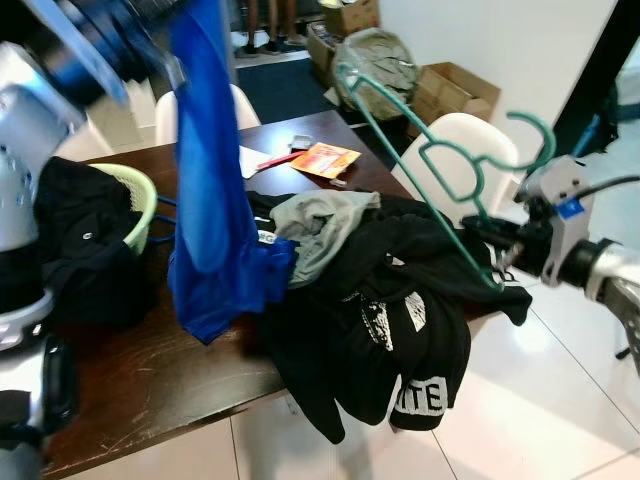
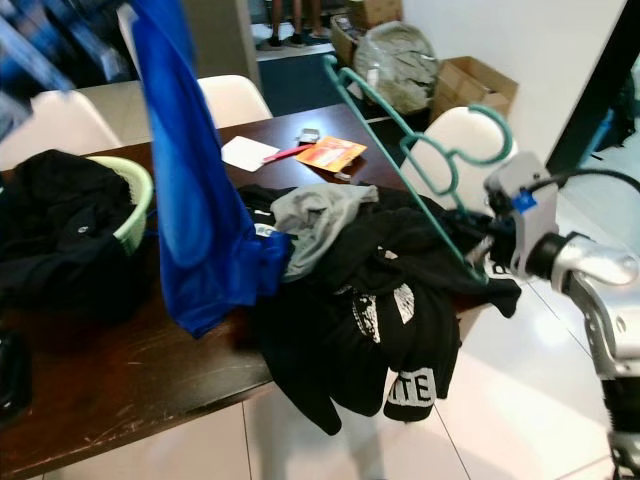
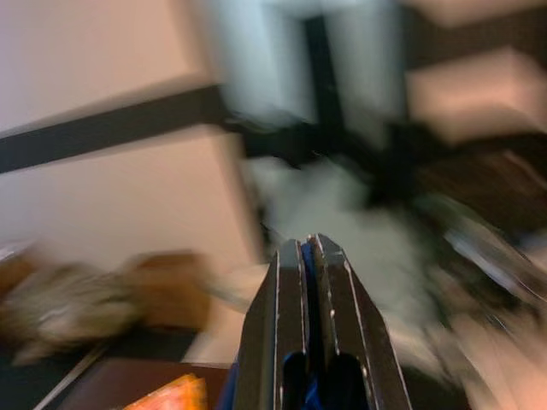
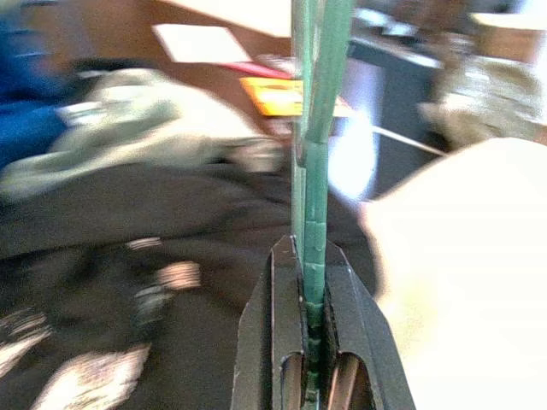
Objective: Hang hanger
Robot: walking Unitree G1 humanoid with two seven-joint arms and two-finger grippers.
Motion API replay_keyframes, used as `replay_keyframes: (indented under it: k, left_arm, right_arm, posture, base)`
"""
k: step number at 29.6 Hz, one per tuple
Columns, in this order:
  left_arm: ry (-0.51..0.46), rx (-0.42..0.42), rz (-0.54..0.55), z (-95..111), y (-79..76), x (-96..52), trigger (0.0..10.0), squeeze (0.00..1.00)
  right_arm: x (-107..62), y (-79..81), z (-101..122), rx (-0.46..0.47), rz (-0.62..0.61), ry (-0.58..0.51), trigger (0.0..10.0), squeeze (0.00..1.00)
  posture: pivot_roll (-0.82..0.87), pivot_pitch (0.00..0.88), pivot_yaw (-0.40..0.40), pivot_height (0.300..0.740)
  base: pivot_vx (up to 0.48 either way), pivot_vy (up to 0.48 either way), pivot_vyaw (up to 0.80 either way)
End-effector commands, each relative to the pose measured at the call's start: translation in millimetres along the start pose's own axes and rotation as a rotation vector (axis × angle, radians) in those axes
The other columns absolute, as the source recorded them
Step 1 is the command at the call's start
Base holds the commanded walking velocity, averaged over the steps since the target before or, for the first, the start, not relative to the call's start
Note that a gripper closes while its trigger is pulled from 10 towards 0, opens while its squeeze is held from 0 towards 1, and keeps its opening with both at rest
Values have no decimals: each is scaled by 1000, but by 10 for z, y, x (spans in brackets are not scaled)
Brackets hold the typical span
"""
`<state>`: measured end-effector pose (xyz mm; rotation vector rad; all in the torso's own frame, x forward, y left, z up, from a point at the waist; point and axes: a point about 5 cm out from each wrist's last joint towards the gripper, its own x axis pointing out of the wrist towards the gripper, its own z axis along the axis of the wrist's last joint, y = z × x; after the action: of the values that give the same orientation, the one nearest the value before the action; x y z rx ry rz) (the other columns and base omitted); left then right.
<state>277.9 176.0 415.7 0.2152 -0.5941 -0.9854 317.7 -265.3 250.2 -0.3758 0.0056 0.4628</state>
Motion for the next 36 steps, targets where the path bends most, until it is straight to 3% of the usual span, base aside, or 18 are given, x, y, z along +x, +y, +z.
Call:
replay_keyframes:
  k: [1, 3, 5, 6, 8, 9, 10, 13, 14, 15, 16, 18, 20, 22, 27, 28, 33, 36]
  left_arm:
    - [65, 126, 49, 145, 199, -114, 10000, 0]
    - [248, 207, 227, -44, 515, -258, 10000, 0]
    - [248, 207, 227, -44, 515, -258, 10000, 0]
    - [336, 249, 281, -146, 602, -325, 10000, 0]
    - [336, 249, 281, -146, 602, -325, 10000, 0]
    - [391, 254, 223, -321, 512, -329, 10000, 0]
    - [391, 254, 223, -321, 512, -329, 10000, 0]
    - [338, 105, -151, -699, -242, -192, 10000, 0]
    - [338, 105, -151, -699, -242, -192, 10000, 0]
    - [437, 135, -253, -941, -475, -227, 10000, 0]
    - [437, 135, -253, -941, -475, -227, 10000, 0]
    - [545, 213, -298, -1131, -524, -281, 10000, 0]
    - [545, 213, -298, -1131, -524, -281, 10000, 0]
    - [609, 301, -221, -1238, -398, -267, 10000, 0]
    - [550, 367, -86, -1254, -282, -107, 10000, 0]
    - [345, 315, 20, -1155, -344, 146, 10000, 0]
    - [173, 255, 59, -1005, -434, 296, 10000, 0]
    - [101, 257, 35, -842, -366, 366, 10000, 0]
  right_arm:
    - [17, -117, -30, 8, -122, -1, 10000, 0]
    - [92, -136, -60, 47, -180, 2, 10000, 0]
    - [92, -136, -60, 47, -180, 2, 10000, 0]
    - [128, -125, -73, 68, -191, 3, 10000, 0]
    - [128, -125, -73, 68, -191, 3, 10000, 0]
    - [199, -45, -100, 100, -181, 7, 10000, 0]
    - [199, -45, -100, 100, -181, 7, 10000, 0]
    - [399, 307, -206, 161, -110, 35, 10000, 0]
    - [399, 307, -206, 161, -110, 35, 10000, 0]
    - [492, 465, -241, 175, -82, 47, 10000, 0]
    - [492, 465, -241, 175, -82, 47, 10000, 0]
    - [548, 541, -248, 175, -68, 48, 10000, 0]
    - [548, 541, -248, 175, -68, 48, 10000, 0]
    - [622, 644, -220, 196, -39, 36, 10000, 0]
    - [681, 757, -225, 225, -14, 30, 10000, 0]
    - [717, 927, -252, 267, 20, 23, 10000, 0]
    - [728, 1063, -266, 292, 40, 23, 10000, 0]
    - [729, 1090, -274, 289, 50, 27, 10000, 0]
  posture:
    - [48, 104, 41, 740]
    - [52, 102, 42, 740]
    - [52, 102, 42, 740]
    - [52, 102, 43, 740]
    - [52, 102, 43, 740]
    - [49, 101, 38, 740]
    - [49, 101, 38, 740]
    - [43, 110, 27, 740]
    - [43, 110, 27, 740]
    - [49, 111, 22, 740]
    - [49, 111, 22, 740]
    - [49, 111, 22, 740]
    - [49, 111, 22, 740]
    - [54, 109, 23, 740]
    - [49, 107, 23, 740]
    - [33, 105, 21, 740]
    - [31, 105, 18, 740]
    - [39, 99, 16, 740]
  base:
    - [0, 0, 0]
    - [0, 0, 0]
    - [0, 0, 0]
    - [0, 0, 0]
    - [0, 0, 0]
    - [0, 0, 0]
    - [0, 0, 0]
    - [0, 0, 0]
    - [0, 0, 0]
    - [0, 0, 0]
    - [0, 0, 0]
    - [0, 0, 0]
    - [0, 0, 0]
    - [0, 0, 0]
    - [0, 0, 0]
    - [0, 0, 0]
    - [0, 0, 0]
    - [0, 0, 0]
